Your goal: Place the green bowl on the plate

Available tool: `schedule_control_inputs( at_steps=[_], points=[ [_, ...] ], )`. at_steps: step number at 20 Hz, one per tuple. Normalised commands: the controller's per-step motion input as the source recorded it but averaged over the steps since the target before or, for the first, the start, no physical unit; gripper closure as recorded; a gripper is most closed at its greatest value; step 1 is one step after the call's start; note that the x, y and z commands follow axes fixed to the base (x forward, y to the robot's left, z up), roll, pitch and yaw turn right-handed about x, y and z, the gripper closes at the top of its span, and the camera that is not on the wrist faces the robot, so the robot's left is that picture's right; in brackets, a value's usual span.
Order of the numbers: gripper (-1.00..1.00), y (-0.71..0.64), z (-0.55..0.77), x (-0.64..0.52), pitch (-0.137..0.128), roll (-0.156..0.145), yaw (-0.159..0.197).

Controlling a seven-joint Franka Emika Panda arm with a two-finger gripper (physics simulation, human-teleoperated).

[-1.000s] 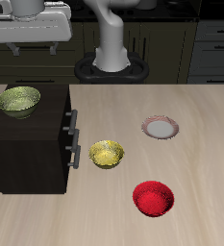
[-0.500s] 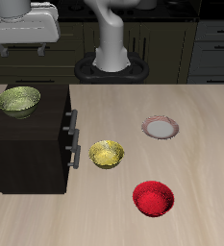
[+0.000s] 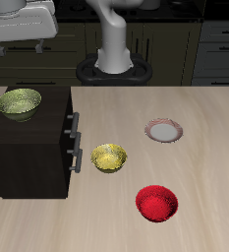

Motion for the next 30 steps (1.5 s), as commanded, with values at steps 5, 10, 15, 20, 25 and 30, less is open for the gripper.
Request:
schedule_control_inputs(
  at_steps=[5, 10, 15, 20, 25, 30],
  points=[
    [-1.0, 0.06, -0.06, 0.18, -0.002, 0.002, 0.006],
    [-1.0, 0.06, -0.15, 0.15, 0.009, -0.002, -0.018],
    [-1.0, 0.05, -0.19, 0.18, 0.021, 0.003, -0.023],
    [-1.0, 0.02, -0.18, 0.13, 0.017, -0.007, -0.005],
    [-1.0, 0.06, -0.23, 0.07, 0.025, 0.001, 0.003],
    [-1.0, 0.12, -0.21, 0.07, 0.021, 0.012, -0.016]
  ],
)
